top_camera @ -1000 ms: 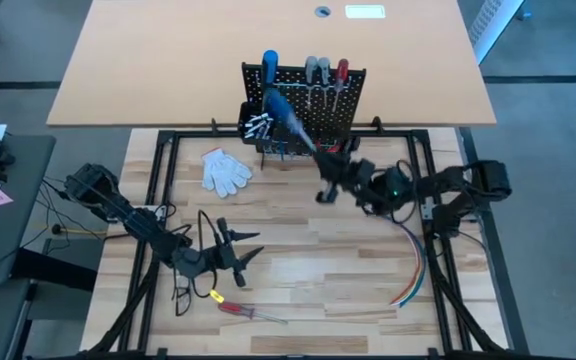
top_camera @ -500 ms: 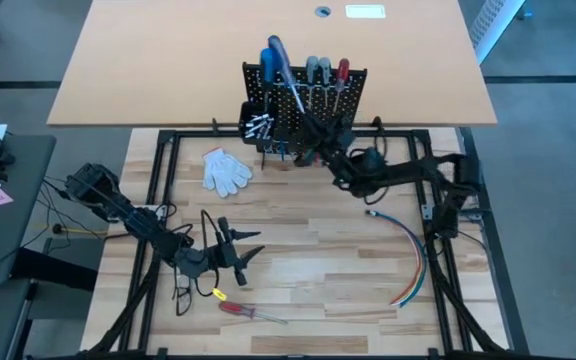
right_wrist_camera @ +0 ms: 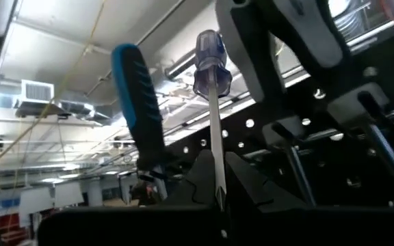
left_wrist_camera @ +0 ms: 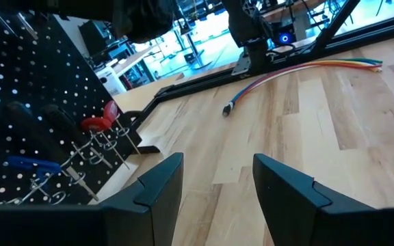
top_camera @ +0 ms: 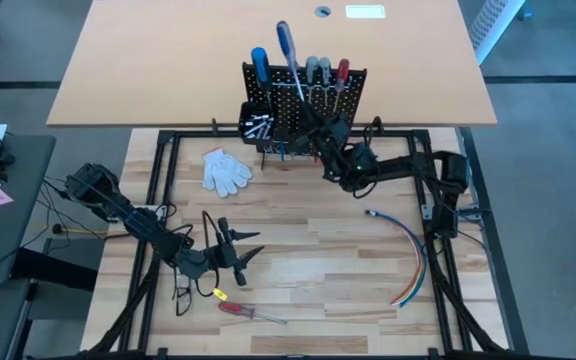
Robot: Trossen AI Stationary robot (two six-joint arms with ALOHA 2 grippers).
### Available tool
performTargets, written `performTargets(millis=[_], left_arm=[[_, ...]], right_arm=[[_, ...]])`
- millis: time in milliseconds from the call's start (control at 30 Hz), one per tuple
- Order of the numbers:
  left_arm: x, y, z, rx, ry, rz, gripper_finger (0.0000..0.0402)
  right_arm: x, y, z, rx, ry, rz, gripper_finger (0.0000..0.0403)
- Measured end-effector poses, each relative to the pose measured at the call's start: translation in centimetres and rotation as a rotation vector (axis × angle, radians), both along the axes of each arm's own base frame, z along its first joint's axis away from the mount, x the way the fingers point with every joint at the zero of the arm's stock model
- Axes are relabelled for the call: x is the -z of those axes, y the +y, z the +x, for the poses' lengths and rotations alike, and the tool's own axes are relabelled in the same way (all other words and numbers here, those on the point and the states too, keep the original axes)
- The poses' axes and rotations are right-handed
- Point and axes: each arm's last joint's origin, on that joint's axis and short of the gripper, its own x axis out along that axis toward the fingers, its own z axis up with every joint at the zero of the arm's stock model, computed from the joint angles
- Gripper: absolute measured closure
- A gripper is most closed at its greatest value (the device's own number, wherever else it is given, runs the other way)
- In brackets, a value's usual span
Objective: Hang tools onto peg board
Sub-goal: Hang the blue transparent screwdriver on the pegboard
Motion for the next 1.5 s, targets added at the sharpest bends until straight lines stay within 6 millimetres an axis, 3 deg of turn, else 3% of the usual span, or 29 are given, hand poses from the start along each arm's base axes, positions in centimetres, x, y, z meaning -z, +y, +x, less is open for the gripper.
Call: performTargets(millis=[967,1500], left_arm=[[-0.02,0.00,0.00,0.000,-0.004,-0.005,0.0228],[-0.02,0.00,0.00,0.000,-0.004,-0.006,0.0228]], right_arm=[[0.89,-0.56,0.71,-0.018,0.081,0.095,0.0378],[0.85,-0.31,0.76,-0.063,0.076,0.056,0.0381]])
